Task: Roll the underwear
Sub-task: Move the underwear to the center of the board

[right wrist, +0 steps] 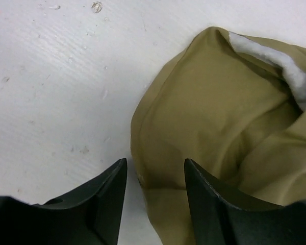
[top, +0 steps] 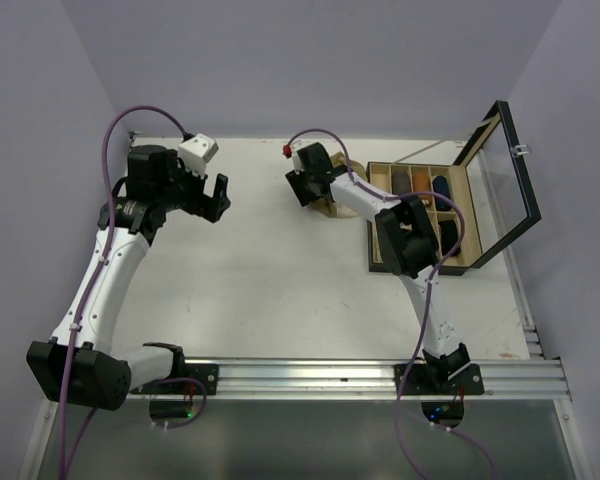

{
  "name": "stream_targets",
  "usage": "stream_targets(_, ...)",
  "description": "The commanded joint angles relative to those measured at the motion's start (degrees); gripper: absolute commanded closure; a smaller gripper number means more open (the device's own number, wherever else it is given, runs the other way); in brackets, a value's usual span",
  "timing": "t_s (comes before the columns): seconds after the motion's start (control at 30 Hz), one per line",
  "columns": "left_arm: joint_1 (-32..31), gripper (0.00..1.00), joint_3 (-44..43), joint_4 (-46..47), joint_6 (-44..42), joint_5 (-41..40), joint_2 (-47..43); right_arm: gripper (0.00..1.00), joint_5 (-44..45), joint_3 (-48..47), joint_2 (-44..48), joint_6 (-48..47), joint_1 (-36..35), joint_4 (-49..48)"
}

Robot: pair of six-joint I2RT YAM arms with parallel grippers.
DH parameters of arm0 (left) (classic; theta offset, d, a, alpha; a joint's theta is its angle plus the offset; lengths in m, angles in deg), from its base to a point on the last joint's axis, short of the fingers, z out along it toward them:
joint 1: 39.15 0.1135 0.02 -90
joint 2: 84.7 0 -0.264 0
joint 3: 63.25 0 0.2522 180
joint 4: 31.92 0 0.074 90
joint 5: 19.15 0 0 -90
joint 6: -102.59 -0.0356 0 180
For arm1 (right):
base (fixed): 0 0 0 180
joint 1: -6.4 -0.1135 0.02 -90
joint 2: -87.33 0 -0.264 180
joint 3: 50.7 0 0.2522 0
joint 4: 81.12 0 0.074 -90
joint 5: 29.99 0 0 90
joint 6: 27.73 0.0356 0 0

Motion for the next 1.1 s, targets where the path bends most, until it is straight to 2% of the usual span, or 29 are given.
stream_targets(0.0,0.7,0.00,0.2,0.3,-1.0,-1.1,-0.2,0.48,-1.4,-5.5,-5.2,1.6,-0.1,2.2)
stream_targets(0.13,1.7,0.00,-0.4,-0.2,-0.8,-0.4,-0.1,0.74,-5.8,-4.8,-5.6,1.6,-0.1,2.7)
stream_targets(0.17,2.0,0.00,-0.4,-0.2,-0.8,-0.2,-0.1,0.91,-8.6,-4.2,-5.3,1.6,-0.2,3.3)
stream_targets(0.2,2.6,0.00,-0.5,-0.3,-0.7,0.7,0.0,0.99,-10.8,-2.7,-4.8,1.6,-0.2,3.8)
stream_targets(0.27,3.4,0.00,-0.4,-0.4,-0.7,1.4,0.1,1.00,-19.8,-0.4,-2.5,0.9,-0.8,5.9)
stream_targets(0.37,4.6,0.00,-0.3,-0.4,-1.0,2.2,0.1,1.00,-27.6,8.2,4.0,-1.5,-3.5,7.5)
stream_targets(0.43,5.6,0.00,0.0,-0.4,-1.0,3.4,0.0,1.00,-33.6,17.8,8.3,-5.5,-6.2,7.8)
stream_targets(0.53,6.4,0.00,1.1,-0.6,-1.8,5.0,-0.3,1.00,-35.6,29.1,16.1,-16.4,-14.7,12.4)
stream_targets(0.6,6.5,0.00,1.8,-1.8,-3.9,6.3,-0.3,1.00,-34.9,35.5,21.0,-26.0,-23.1,20.5)
stream_targets(0.63,6.6,0.00,2.0,-2.4,-4.8,6.6,-0.3,1.00,-33.7,37.6,22.8,-28.4,-24.2,25.4)
stream_targets(0.7,6.7,0.00,2.2,-5.4,-8.2,7.8,0.5,1.00,-30.6,42.4,28.5,-32.0,-24.5,27.8)
stream_targets(0.73,6.7,0.00,2.4,-6.2,-9.5,8.5,0.7,0.96,-25.4,43.6,30.6,-32.4,-24.0,28.1)
stream_targets(0.8,6.8,0.01,2.9,-9.9,-12.6,10.9,1.8,0.84,-23.6,43.7,37.6,-32.7,-19.9,29.8)
stream_targets(0.83,6.8,0.01,3.3,-10.8,-14.6,12.5,2.0,0.60,-24.4,42.9,39.6,-32.2,-17.8,30.7)
stream_targets(0.9,6.7,0.03,5.1,-12.9,-17.2,14.5,2.1,0.40,-27.5,40.2,43.8,-29.5,-11.3,31.9)
stream_targets(0.93,6.8,0.03,6.2,-12.7,-17.6,14.9,2.0,0.35,-27.7,39.9,46.7,-28.3,-8.4,31.0)
stream_targets(0.97,6.7,0.04,8.0,-12.8,-18.3,15.5,1.8,0.36,-26.9,39.8,47.8,-26.5,-7.5,30.5)
stream_targets(1.07,6.6,0.07,10.8,-12.5,-20.3,18.5,1.2,0.42,-26.1,41.9,49.4,-22.0,-6.8,29.9)
